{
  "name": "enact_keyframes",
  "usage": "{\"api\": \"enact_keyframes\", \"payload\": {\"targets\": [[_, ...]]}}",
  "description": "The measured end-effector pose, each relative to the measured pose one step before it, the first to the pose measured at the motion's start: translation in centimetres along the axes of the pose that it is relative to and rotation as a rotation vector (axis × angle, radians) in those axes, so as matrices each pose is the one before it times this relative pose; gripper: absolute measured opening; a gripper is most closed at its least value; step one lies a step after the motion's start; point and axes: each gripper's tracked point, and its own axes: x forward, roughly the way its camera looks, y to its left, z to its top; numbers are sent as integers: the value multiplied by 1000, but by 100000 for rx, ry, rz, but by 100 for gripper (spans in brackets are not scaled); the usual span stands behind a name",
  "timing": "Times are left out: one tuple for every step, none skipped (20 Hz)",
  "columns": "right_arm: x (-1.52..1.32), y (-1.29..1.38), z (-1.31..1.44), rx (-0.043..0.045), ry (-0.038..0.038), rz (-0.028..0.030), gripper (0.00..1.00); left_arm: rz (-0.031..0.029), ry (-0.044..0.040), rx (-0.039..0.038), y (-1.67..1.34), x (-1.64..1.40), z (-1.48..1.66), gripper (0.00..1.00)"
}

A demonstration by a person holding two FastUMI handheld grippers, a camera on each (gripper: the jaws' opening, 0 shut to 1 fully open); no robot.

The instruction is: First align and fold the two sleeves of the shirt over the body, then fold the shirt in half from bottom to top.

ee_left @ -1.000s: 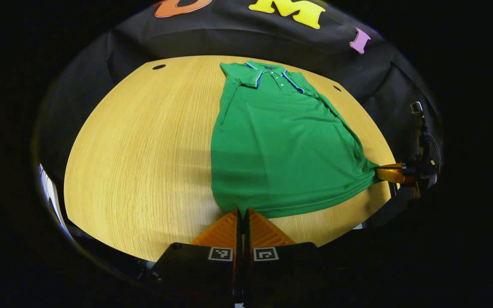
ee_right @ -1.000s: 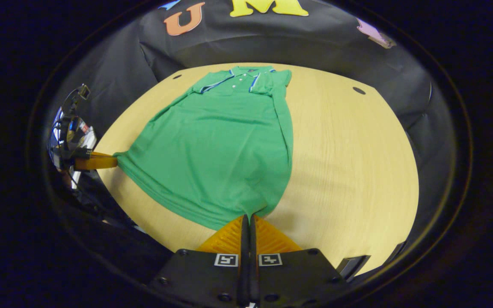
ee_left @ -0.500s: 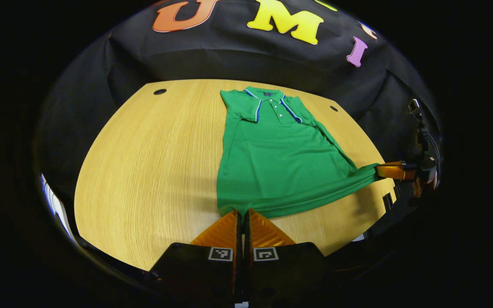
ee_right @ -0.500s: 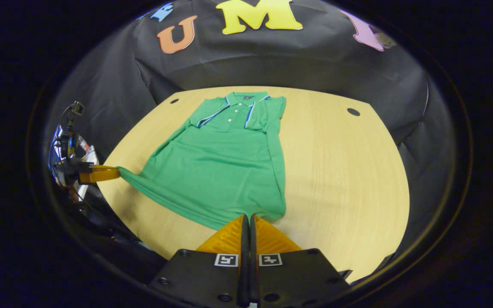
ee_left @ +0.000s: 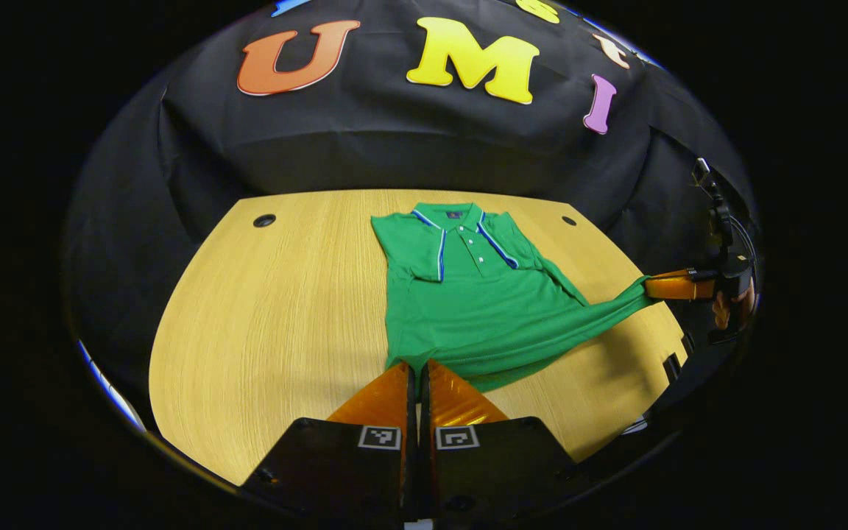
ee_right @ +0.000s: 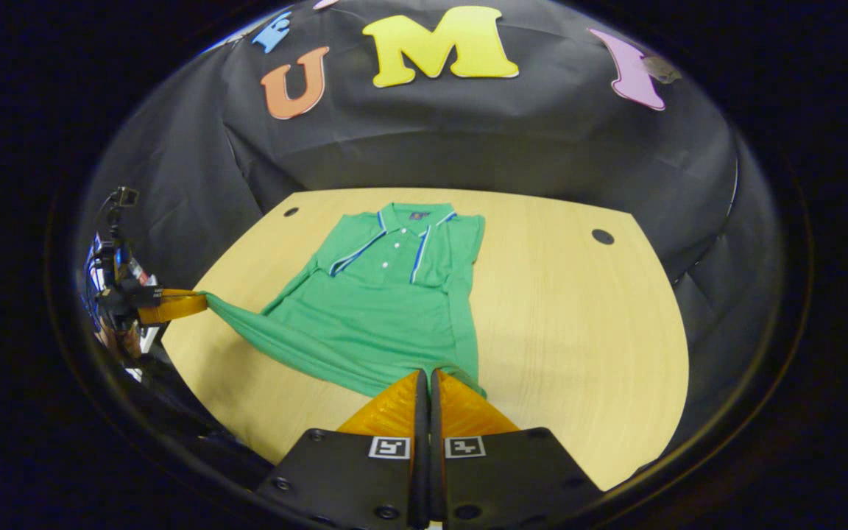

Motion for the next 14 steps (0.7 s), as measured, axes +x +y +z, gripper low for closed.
{"api": "enact_keyframes", "payload": {"targets": [[399,-232,802,-351,-1196,-457,2,635,-1744,113,504,513,950,4],[477,-141,805,102,-928,-293,3,273,-1766,-276,305,503,1040,4],[436,-128,822,186,-890,-368,3,-44,-1478,-363,135,511,1026,4],[416,-85,963,-60,-1276,-403,3,49,-1704,275,53,423,923,3],[534,-66,915,-302,-1306,-479,3,-91,-1278,1008,76,655,816,3],[464,56,770,-152,-828,-150,2,-25,-1361,1003,181,541,836,3],[421,-33,727,-97,-856,-87,3,-203,-938,891,89,584,759,3],[382,58,765,14,-955,104,3,-198,-1215,350,125,552,903,3],[513,-60,566,97,-653,-316,3,-363,-1139,-247,160,499,862,3],[331,-239,473,561,-344,-699,2,-709,-687,-649,-18,558,713,3],[329,-131,592,1142,-842,-259,2,-371,-463,192,-26,685,462,3],[329,-153,439,990,-470,-374,3,364,-523,1039,282,563,594,3],[339,-314,472,660,-602,-600,2,132,-743,1061,194,421,628,3],[386,-290,666,454,-899,-378,2,-212,-668,646,95,494,527,3]]}}
